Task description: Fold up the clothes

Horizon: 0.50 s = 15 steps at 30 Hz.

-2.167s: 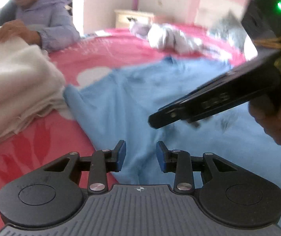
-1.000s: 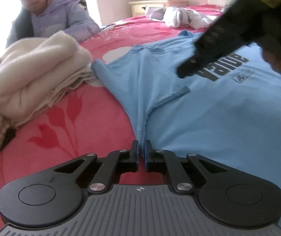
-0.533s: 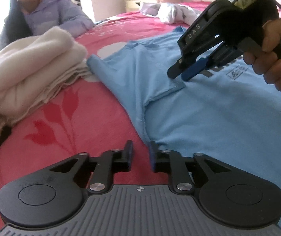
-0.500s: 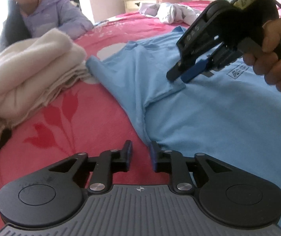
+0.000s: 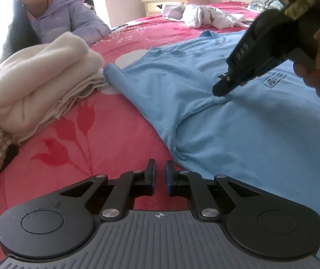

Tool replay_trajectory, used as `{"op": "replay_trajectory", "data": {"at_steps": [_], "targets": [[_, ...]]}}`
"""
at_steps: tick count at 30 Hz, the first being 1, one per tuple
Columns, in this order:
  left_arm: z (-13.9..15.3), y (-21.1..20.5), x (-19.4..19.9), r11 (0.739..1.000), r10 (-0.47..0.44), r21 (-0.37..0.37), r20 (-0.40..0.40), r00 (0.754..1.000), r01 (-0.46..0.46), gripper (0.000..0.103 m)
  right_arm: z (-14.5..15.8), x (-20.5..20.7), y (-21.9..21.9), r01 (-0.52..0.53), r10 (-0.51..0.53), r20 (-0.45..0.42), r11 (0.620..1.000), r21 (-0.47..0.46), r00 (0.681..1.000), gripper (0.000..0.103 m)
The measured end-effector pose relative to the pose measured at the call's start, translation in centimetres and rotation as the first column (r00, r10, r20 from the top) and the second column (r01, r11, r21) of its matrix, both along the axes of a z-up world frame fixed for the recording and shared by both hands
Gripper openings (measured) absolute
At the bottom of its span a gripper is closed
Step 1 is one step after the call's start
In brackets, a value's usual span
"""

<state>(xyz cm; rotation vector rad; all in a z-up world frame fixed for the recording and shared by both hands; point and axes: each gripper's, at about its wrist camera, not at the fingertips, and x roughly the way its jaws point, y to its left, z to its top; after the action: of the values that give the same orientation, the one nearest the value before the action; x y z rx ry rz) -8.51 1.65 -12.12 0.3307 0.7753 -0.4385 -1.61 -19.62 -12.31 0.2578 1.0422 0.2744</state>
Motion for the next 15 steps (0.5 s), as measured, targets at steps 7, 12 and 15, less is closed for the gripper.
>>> {"op": "replay_trajectory", "data": {"at_steps": [7, 12, 15], "targets": [[2.8, 2.2, 0.8, 0.992, 0.060, -0.108, 0.014, 0.998, -0.058, 0.014, 3.0, -0.9, 0.3, -0.036, 0.043, 0.143, 0.998, -0.051, 0.989, 0.035], [3.6, -0.8, 3.4, 0.987, 0.009, -0.162, 0.116, 0.993, 0.010, 0.018, 4.6, 0.9, 2.1, -0.083, 0.104, 0.271, 0.993, -0.088, 0.957, 0.032], [2.1, -2.7, 5.2, 0.984, -0.001, -0.175, 0.086, 0.996, 0.016, 0.018, 4.5, 3.0, 3.9, -0.123, 0.146, 0.302, 0.988, -0.095, 0.942, 0.030]]}}
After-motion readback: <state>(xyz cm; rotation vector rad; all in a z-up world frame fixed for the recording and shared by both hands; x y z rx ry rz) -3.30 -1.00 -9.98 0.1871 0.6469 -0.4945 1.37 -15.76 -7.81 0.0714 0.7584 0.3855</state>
